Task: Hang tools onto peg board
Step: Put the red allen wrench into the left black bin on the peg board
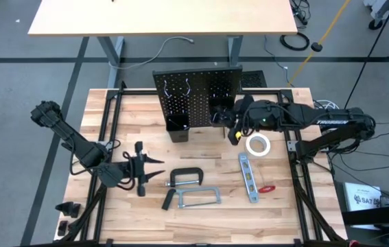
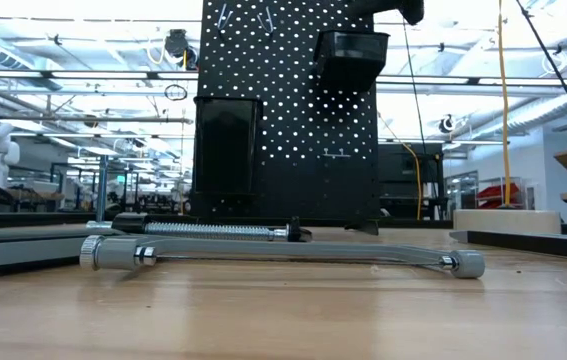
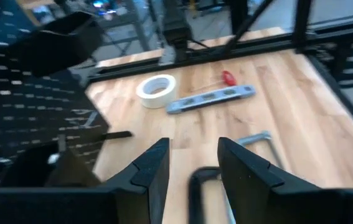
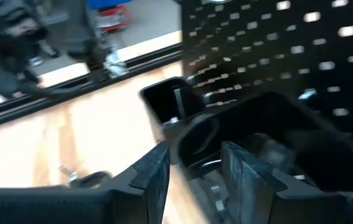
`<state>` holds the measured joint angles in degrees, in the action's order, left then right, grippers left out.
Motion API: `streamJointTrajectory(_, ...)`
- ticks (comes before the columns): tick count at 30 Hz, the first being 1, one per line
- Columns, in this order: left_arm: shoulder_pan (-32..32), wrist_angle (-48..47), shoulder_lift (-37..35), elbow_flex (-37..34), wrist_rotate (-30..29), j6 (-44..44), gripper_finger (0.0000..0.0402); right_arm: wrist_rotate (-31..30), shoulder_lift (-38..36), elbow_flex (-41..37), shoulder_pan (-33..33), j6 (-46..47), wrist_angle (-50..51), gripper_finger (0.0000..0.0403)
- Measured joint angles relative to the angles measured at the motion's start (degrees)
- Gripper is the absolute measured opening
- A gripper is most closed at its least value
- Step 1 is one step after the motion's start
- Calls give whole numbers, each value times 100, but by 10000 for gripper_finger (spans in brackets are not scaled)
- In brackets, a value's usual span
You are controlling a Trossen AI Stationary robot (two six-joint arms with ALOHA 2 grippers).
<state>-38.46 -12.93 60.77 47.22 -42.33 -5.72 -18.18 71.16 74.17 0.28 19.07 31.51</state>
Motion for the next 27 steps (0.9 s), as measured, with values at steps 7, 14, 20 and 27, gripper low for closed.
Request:
streamJointTrajectory(7,1,2,43,2,486,-6,141,58,1,0,567,123,0,139)
streamJointTrajectory(14,9,-2,406,2,509,3,141,52,319,0,1330,410,-1,139)
streamJointTrajectory(20,27,0,677,2,818,7,141,43,945,0,1896,574,8,139)
streamJointTrajectory(27,229,272,949,7,1450,11,141,10,1753,0,2355,728,8,139)
